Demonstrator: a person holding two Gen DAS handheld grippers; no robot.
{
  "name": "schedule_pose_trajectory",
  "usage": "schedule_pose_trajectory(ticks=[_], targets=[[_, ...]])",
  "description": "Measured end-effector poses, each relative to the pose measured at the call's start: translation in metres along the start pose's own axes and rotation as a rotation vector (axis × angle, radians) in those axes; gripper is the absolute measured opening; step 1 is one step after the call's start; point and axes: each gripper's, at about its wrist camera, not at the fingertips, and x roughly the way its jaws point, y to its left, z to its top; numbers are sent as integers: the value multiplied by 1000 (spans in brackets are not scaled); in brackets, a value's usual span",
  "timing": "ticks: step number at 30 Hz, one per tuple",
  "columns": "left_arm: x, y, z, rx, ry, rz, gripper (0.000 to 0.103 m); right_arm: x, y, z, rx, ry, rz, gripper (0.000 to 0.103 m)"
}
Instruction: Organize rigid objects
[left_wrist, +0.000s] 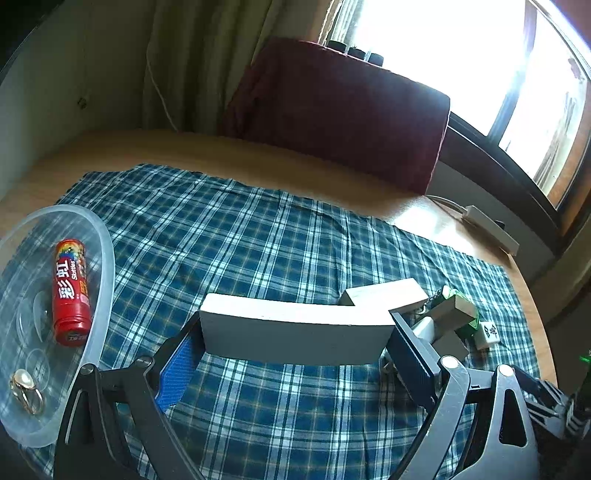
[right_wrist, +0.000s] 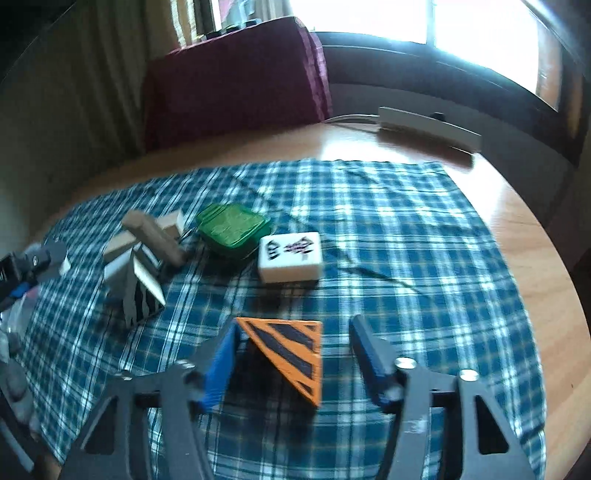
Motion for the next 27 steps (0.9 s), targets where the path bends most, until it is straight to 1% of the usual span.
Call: schedule_pose_trajectory(ticks=[1,2,3,9,15,24,27], targets=[[1,0,0,0,2,0,94,2,3,-1,-23,-2,-11,51],[1,0,0,0,4,-1,94,2,5,-2,-35,-7,-18,46],[2,0,0,1,6,-2,94,1,6,-3,-43,-10,-21,44],[2,0,0,0,6,-5,94,-8,3,-9,-21,-24,-22,44],[-1,1,0,0,-1,-9,94,-23,2,-15,16,-42,11,44],[-11,7,1,-11,-27,-14,94,-38,28,-19,9,-58,70,44],[-18,10,3,-15,-52,-8,94,-40,36,-19,1,-60,88,44]])
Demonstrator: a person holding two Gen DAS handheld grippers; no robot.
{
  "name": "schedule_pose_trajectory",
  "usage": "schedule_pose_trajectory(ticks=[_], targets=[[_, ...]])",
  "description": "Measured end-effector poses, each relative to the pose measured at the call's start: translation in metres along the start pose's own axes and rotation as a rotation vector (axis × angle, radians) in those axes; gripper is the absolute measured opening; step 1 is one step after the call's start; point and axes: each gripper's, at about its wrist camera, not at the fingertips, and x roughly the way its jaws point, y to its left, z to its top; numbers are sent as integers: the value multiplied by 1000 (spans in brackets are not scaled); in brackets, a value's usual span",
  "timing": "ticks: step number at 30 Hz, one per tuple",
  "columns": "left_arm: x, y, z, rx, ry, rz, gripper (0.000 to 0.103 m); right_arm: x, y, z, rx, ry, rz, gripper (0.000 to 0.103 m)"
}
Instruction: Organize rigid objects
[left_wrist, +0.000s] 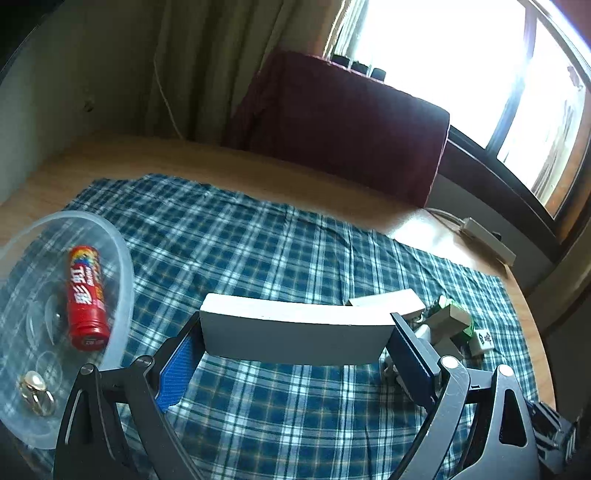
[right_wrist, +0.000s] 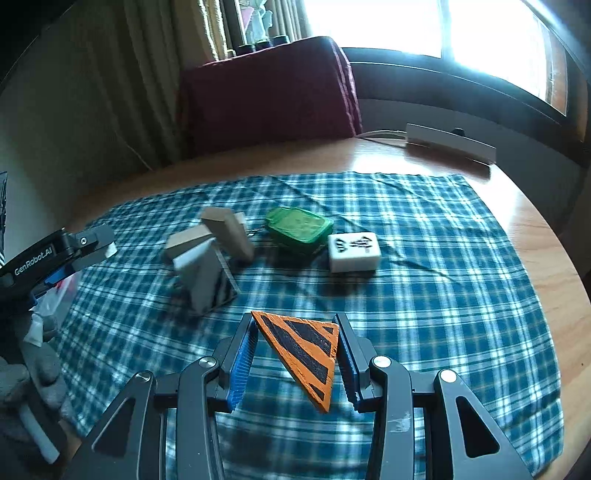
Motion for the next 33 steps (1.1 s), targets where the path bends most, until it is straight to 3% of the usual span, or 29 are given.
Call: schedule_pose_trajectory(ticks=[12,20,33], targets=[[-34,30,6,-32,-118,37,94,-2,41,5,-39,-9,69,44],[-57,63,8,-58,-216,123,94,-1,69,6,-72,-7,106,44],[-73,125,2,-134,-262,255,94,1,109,8,-123,0,162,44]])
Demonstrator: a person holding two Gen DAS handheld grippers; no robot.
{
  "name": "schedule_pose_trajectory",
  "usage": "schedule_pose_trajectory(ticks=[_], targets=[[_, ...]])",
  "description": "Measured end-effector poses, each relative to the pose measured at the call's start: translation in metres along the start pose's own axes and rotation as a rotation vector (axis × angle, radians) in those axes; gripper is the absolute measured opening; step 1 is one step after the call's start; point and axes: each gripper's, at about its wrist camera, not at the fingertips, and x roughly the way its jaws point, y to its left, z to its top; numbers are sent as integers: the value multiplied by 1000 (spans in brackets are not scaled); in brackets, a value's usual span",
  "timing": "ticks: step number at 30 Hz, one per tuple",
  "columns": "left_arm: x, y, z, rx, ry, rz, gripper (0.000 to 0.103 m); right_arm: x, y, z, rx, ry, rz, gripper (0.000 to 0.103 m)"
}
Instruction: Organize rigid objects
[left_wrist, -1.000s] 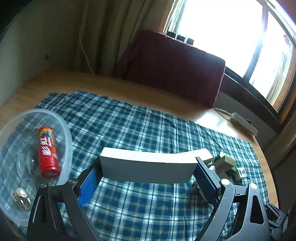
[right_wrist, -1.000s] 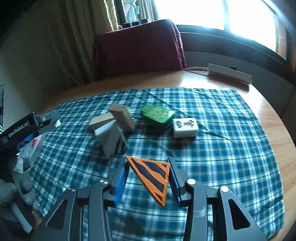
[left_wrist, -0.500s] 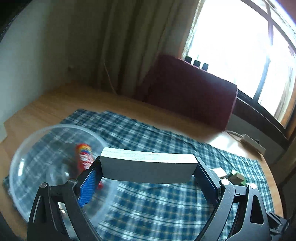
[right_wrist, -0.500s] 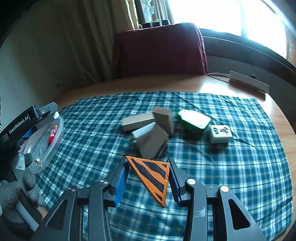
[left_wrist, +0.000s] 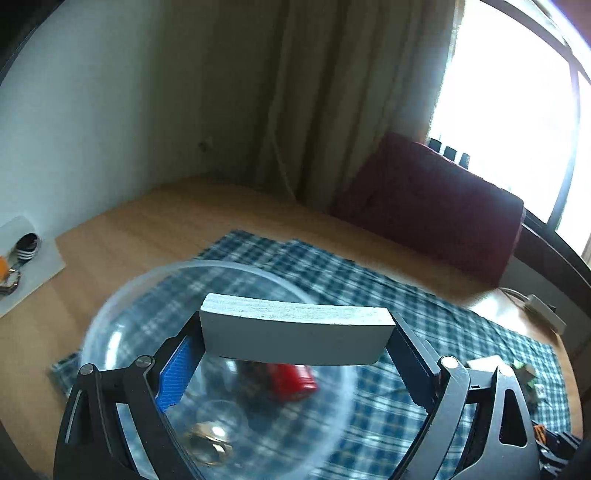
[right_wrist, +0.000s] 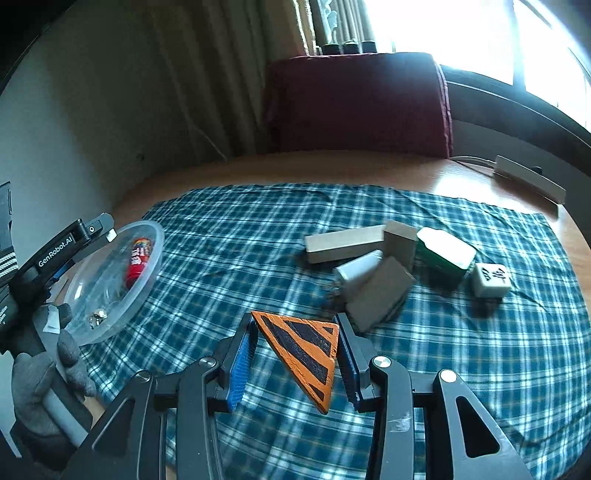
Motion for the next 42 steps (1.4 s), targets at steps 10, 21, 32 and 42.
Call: schedule_pose_trajectory(ticks=[10,21,32,42], targets=[[5,38,4,-46,-6,70,94,7,34,9,-54,0,50,44],[6,67,2,-129,-4,120,97,17,76,17,-118,3,112,44],[6,74,2,-160,-4,119,97,23,92,16,-146,5,126,50],[4,73,1,-163,-3,109,97,38,48,-11,-36,88,51,51]])
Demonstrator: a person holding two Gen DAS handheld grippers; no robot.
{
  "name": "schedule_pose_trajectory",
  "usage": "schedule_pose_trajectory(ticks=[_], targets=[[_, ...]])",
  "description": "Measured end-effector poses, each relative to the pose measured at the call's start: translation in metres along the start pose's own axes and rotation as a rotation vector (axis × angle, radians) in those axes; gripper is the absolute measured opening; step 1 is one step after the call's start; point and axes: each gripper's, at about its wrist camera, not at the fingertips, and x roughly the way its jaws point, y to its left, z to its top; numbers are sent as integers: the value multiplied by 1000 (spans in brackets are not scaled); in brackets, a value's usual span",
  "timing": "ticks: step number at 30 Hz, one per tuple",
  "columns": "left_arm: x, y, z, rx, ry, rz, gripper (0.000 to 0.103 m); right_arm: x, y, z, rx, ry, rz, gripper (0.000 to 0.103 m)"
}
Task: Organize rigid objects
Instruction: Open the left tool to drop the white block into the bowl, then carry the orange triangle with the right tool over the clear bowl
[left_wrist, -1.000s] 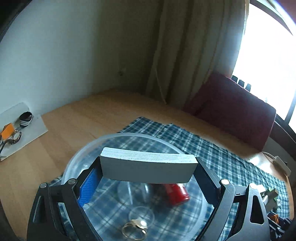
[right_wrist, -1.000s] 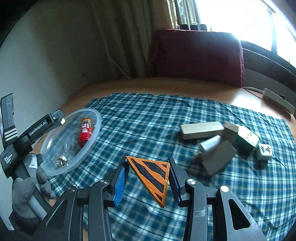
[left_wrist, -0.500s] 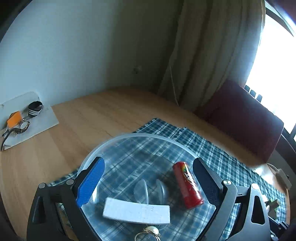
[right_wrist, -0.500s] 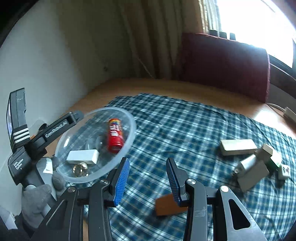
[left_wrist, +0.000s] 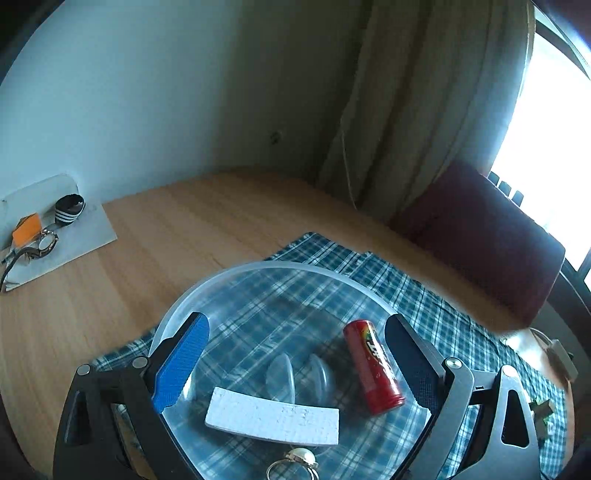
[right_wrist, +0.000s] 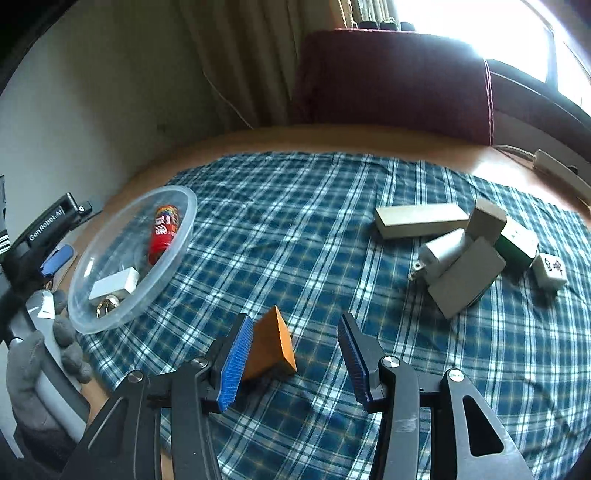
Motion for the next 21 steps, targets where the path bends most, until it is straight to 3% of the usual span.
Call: schedule_pose_trajectory(ticks=[15,21], targets=[[2,-2,-1,-1,19,-7,97,16,14,-13,-31,43,-35,59],[3,-2,-1,-1,22,-9,97,5,13,-23,-15,74,10,60]])
